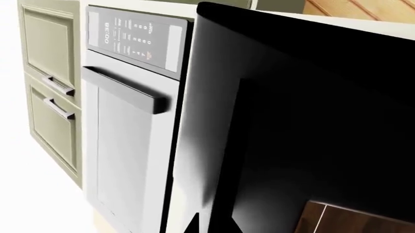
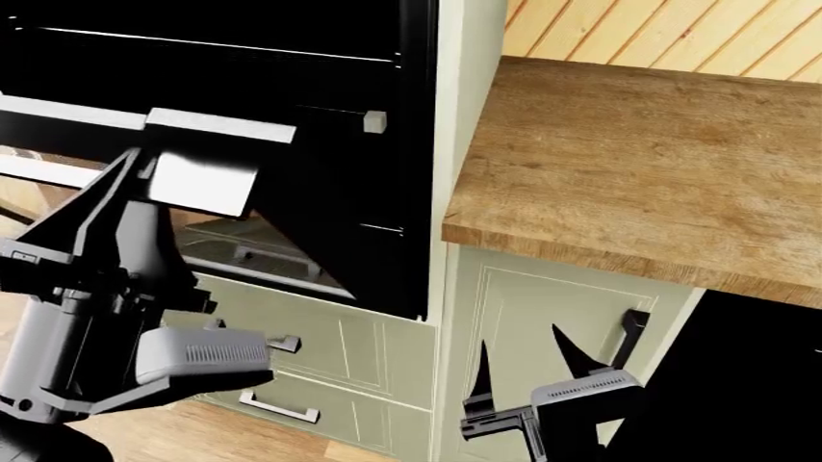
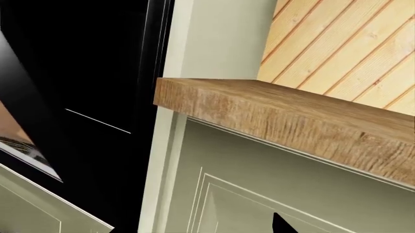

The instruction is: Open the oven door

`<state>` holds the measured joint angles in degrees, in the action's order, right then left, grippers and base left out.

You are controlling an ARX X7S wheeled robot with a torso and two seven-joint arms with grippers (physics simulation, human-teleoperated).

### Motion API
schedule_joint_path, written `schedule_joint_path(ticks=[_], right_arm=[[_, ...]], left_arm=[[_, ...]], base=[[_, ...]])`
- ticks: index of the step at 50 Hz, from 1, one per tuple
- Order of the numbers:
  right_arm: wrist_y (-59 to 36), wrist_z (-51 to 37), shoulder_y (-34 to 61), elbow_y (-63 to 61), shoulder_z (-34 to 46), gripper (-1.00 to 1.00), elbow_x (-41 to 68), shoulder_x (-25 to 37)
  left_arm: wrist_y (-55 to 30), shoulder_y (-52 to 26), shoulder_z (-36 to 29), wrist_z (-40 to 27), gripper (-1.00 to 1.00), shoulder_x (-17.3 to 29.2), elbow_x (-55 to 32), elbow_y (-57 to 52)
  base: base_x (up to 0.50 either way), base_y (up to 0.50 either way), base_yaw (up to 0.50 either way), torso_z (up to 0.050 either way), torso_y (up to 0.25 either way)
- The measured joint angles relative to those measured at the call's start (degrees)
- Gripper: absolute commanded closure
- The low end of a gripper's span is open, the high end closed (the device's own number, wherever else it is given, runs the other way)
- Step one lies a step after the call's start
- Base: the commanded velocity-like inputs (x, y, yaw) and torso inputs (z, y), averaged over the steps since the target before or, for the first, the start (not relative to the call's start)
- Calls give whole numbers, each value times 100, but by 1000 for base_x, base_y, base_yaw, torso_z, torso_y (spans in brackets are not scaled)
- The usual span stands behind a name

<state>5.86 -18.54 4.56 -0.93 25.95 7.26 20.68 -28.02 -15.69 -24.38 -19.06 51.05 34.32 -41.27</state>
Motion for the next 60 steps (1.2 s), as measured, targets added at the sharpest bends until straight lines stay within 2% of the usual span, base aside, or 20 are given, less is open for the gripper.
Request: schedule_joint_path(ticks=[24,60], right_arm=[[123,-2,-21,-25,35,-100,7,34],[195,-17,-23,-52,74,-100,30,73]], left_arm=[[9,831,135,-616,100,164,270,-184],[-451,2093,558,-535,100,697,312,-1047]], base=[[0,0,0,0,0],[0,0,0,0,1]])
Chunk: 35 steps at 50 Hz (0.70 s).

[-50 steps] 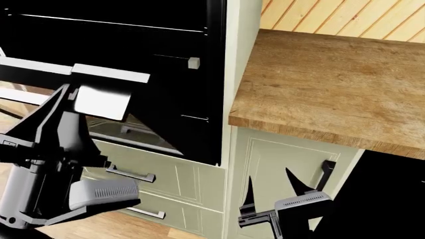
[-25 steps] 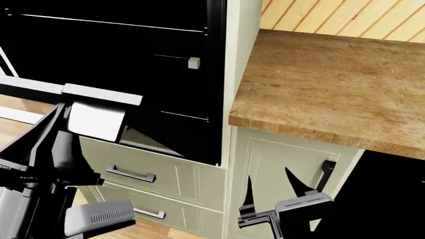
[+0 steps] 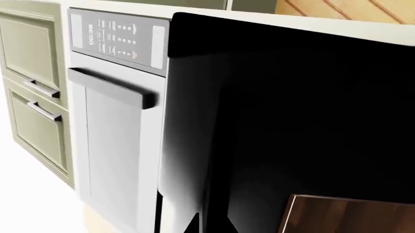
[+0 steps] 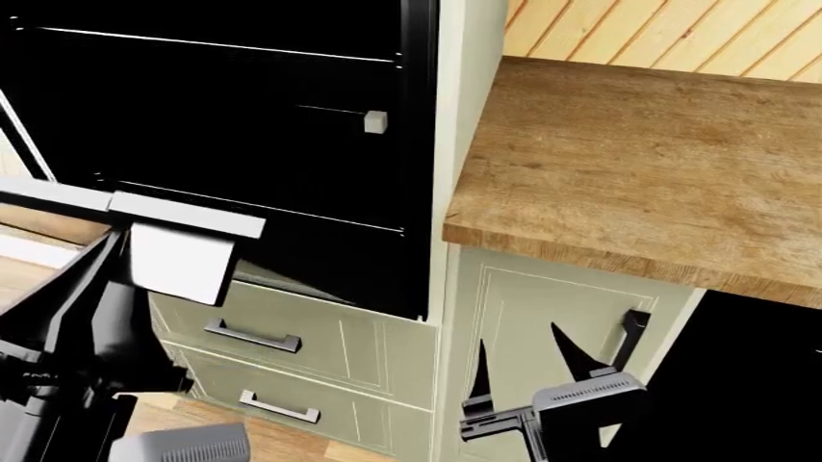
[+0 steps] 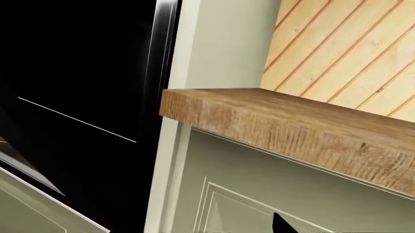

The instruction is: Open the oven door

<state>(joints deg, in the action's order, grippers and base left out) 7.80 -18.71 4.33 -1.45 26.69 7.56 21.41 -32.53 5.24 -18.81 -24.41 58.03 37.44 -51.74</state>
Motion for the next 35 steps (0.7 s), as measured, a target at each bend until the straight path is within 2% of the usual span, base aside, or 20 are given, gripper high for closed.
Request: schedule_joint_path(ticks=[17,35], right_arm=[[-155,-76,15,-48,42,-100,-81,15],[-89,-94,-4,-80,54,-100,-74,41]], left_arm=[[60,242,113,-136,100,47,-64,-49],[648,1395,500,-1351,100,412,-120,236]], base=[[0,0,0,0,1],[0,0,0,0,0]])
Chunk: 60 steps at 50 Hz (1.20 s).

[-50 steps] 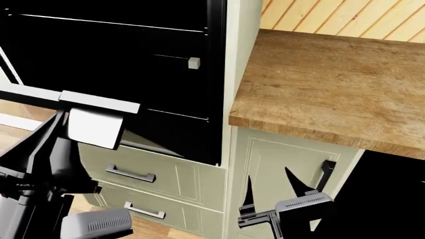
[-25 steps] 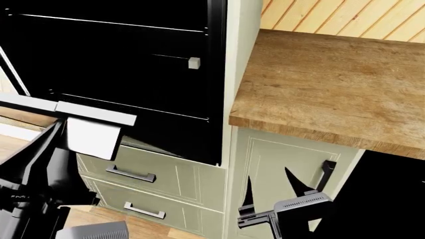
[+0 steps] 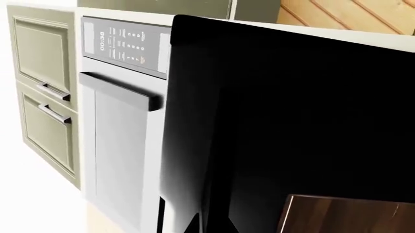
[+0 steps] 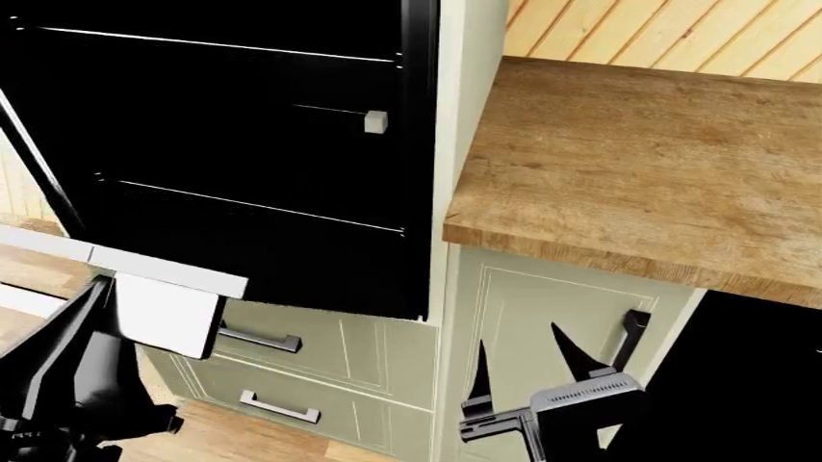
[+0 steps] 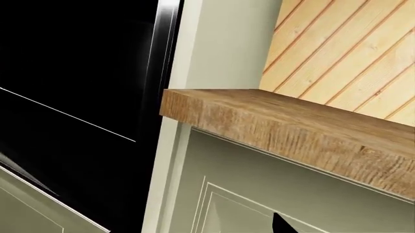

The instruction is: Open the oven door

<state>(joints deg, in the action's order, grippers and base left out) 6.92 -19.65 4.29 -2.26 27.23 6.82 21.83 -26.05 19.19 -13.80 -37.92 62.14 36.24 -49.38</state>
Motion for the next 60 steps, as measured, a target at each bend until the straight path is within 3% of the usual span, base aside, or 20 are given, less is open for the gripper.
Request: schedule_joint_path(ticks=[28,50,60], right_arm=[[87,-45,-33,-42,3,-100,7,44],[85,-53,-31,-66,22,-100,32,63],[90,-56,-30,-64,31,-100,45,70]], left_arm=[[708,792,145,-1189,100,159,116,556],[1110,2111,467,-2249,100,468,106,806],[928,2443,134,-2926,100,824,76,893]], base=[[0,0,0,0,0],[0,0,0,0,1],[0,0,0,1,2]])
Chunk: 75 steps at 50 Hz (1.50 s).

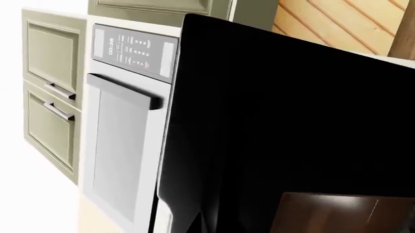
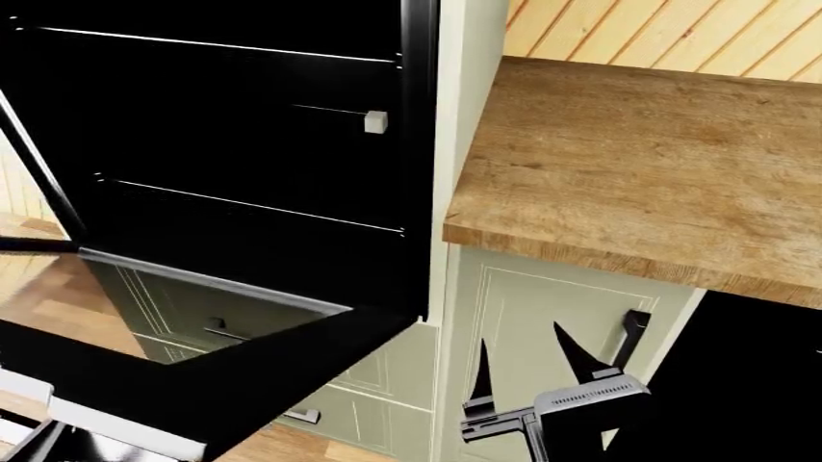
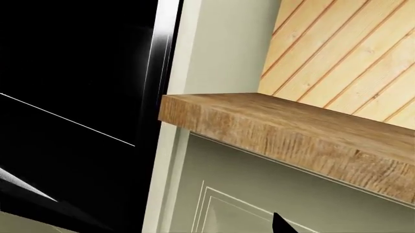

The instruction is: Open the oven door

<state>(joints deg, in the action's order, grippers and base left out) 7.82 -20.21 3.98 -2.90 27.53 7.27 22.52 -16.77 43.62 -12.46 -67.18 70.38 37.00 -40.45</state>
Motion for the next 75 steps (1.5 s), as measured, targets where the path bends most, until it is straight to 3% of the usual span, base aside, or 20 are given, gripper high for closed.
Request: schedule_joint_path(ticks=[17,37,66,75], right_arm=[[25,10,24,55,14,-100,37,-4],[19,0,35,56,37,-100,50,5],[69,-9,55,124,70,-100,59,10],[48,-21,54,96,78,-100,65,21]], left_arm=[[-672,75,-1427,-1331,100,835,-180,143],[93,120,-1414,-1587,100,330,148,847],[2423,100,-188,-1513,100,-1176,1339,2653],[4432,62,1857,-788,100,-2737,2462,3310]], base=[[0,0,0,1,2],[0,0,0,2,3],[0,0,0,1,2],[0,0,0,1,2]])
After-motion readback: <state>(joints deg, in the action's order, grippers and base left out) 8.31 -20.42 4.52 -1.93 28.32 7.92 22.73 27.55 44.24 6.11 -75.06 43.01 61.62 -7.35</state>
